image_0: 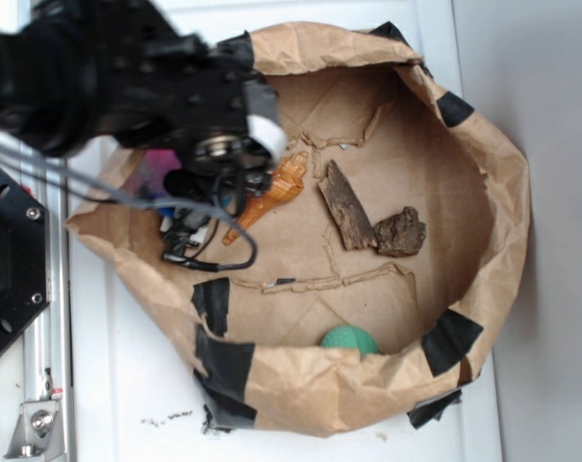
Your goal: Grab the blue ball.
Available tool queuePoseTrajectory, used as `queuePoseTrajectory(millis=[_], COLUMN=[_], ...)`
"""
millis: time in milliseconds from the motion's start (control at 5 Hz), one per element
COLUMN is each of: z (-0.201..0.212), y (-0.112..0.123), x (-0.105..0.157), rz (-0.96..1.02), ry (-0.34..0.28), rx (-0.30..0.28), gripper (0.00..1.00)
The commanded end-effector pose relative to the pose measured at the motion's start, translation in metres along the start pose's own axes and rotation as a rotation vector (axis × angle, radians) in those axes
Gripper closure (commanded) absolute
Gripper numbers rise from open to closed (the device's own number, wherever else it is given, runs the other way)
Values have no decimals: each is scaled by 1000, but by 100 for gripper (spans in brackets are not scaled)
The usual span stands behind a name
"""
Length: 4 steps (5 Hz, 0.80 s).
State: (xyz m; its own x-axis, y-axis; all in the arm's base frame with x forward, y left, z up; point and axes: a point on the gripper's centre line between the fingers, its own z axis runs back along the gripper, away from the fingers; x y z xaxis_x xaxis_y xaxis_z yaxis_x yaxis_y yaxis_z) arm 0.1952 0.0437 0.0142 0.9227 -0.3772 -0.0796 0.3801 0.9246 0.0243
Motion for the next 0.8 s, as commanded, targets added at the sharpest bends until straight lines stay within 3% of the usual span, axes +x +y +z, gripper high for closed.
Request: queuePoseTrajectory(millis=[0, 600], z=[-1, 11], y=[-5, 1], x=[3, 4], rz=[27, 50], ry=[-18, -42], rx=[-37, -44], gripper=[100, 100])
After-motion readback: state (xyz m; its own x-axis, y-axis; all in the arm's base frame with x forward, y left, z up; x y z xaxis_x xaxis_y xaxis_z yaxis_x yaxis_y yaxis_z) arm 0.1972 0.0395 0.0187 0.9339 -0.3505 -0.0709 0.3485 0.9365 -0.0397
